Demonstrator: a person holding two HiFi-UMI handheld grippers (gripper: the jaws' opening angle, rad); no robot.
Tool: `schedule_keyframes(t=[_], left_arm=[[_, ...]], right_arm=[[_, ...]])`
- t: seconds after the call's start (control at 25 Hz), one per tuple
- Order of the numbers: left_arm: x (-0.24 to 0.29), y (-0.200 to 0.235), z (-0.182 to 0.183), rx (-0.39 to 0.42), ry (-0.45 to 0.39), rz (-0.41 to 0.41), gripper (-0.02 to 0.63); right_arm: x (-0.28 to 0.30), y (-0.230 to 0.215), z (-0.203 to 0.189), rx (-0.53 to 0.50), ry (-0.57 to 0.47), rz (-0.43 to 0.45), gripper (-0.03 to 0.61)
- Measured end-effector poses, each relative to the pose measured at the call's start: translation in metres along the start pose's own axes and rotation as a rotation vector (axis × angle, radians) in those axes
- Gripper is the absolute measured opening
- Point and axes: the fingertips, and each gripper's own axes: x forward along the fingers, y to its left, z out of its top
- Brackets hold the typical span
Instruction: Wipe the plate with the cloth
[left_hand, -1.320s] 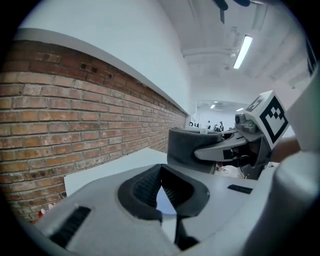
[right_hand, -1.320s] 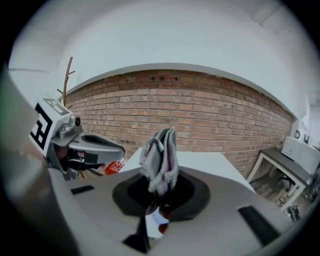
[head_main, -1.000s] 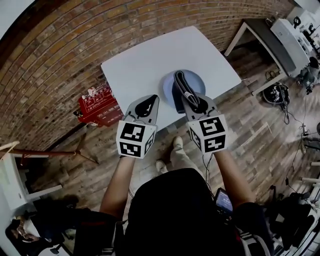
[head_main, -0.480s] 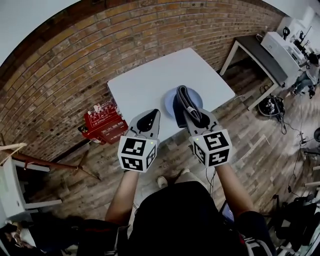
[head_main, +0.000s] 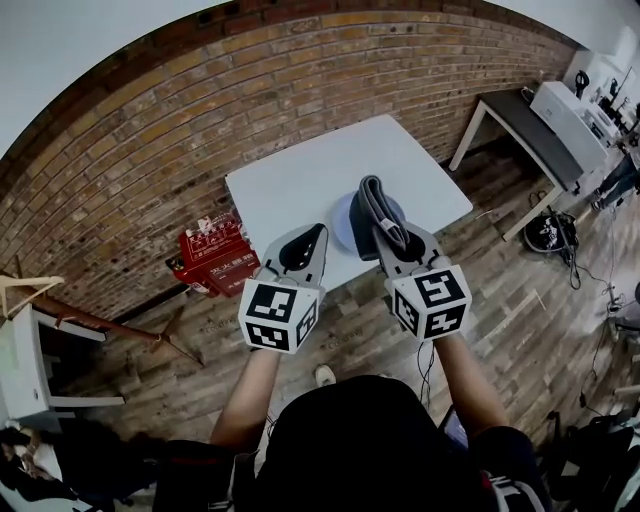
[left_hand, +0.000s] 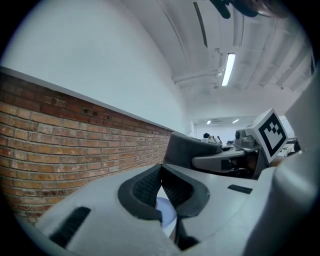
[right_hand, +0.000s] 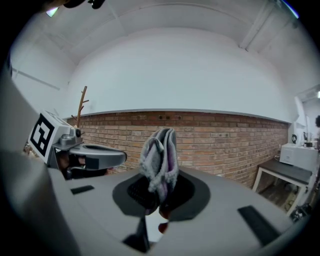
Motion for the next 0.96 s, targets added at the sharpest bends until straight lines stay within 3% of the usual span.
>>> schedule_keyframes(t=[0.52,0.96], left_arm=[[0.016,-0.042,0.025,0.045,-0.029,0.036,0.018],[0.024,-0.051,0.026,0.065,-0.027,0.061,0.018]], right_arm=[[-0.028,-0.025,0.013,0.005,-0.045,0.052,0.051],[-0.029,-0.036,0.005,0.01,-0.043,0.06,0.05]])
